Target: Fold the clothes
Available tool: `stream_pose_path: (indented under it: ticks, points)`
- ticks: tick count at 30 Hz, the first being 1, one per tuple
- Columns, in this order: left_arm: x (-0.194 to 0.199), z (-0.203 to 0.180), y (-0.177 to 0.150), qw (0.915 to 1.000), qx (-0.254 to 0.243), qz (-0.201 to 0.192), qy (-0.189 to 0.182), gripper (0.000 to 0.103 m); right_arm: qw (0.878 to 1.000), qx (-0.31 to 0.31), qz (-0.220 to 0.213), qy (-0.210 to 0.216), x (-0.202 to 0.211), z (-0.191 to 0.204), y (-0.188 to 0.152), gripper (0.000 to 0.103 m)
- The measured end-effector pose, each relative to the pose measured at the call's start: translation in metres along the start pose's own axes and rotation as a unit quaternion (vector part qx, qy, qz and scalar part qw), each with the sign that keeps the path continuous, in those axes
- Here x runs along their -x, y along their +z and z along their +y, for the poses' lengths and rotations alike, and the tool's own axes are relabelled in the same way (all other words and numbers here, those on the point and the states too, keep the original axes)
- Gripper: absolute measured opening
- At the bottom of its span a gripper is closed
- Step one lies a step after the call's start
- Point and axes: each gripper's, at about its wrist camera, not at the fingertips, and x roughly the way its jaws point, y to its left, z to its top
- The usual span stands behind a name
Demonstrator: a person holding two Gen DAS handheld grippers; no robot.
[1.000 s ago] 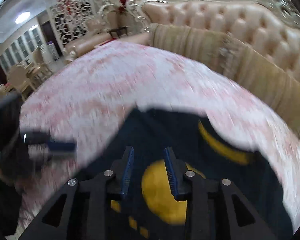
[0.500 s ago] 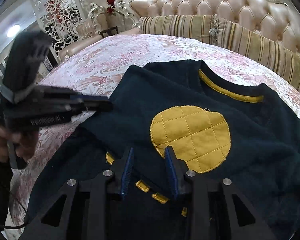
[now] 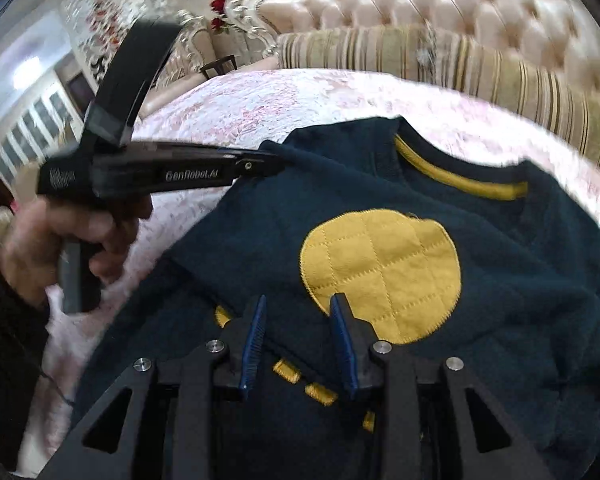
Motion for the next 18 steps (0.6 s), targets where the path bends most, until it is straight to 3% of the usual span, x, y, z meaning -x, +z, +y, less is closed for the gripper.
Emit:
stream_pose_path:
  ticks: [3, 8, 13, 18]
  points:
    - [0.015, 0.004, -0.007, 0.999, 0.032, -0.03, -0.011, 0.011, 1.0, -0.015, -0.005, -0.006, 0.023, -0.018, 0.005, 0.035]
    - [0.038, 0.0, -0.043, 0.9964, 0.052, -0.06, -0.031, 0.011, 0.995, -0.089, -0.025, -0.039, 0.061, -0.096, -0.013, 0.035]
    - [0.037, -0.019, -0.059, 0.9988, 0.005, -0.048, 0.003, 0.011, 0.988, -0.128, -0.026, -0.081, 0.057, -0.133, -0.032, 0.035]
    - [0.028, -0.03, -0.063, 0.9984, -0.018, -0.037, 0.038, 0.011, 0.987, -0.102, 0.001, -0.126, 0.042, -0.125, -0.035, 0.035]
